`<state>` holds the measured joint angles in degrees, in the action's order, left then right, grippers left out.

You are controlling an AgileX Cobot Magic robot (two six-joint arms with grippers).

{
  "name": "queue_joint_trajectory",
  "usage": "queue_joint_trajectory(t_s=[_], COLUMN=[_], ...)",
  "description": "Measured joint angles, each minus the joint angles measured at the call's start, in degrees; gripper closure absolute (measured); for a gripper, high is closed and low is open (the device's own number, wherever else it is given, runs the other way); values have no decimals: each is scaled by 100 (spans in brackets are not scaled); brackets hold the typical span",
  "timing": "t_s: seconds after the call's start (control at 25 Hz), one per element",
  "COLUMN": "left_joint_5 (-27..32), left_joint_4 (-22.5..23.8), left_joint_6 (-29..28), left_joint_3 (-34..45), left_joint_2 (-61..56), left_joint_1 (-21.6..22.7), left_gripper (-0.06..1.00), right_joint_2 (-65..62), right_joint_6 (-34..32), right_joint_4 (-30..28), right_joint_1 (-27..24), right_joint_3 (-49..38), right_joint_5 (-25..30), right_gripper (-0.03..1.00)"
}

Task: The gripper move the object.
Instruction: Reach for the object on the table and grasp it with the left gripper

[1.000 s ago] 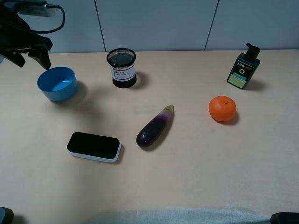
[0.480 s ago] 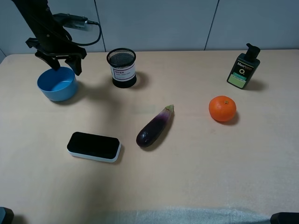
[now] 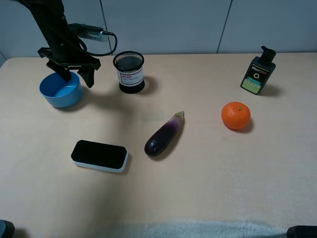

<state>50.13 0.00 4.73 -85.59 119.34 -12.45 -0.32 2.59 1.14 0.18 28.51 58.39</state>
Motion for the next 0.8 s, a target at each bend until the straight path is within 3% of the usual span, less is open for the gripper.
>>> queue_joint_trajectory(t_s=[0.8], left_joint_5=[-127], left_joint_4=[66], left_joint_6=[-10], left_joint_3=[-41], left_joint_2=[666], left_joint_1=[25], left_gripper=[26], right_joint_2=[0], right_joint_6=[0], right_joint_4=[0], right_joint_1=[0], right_joint_3=[0], right_joint_5=[0], right_gripper=[36])
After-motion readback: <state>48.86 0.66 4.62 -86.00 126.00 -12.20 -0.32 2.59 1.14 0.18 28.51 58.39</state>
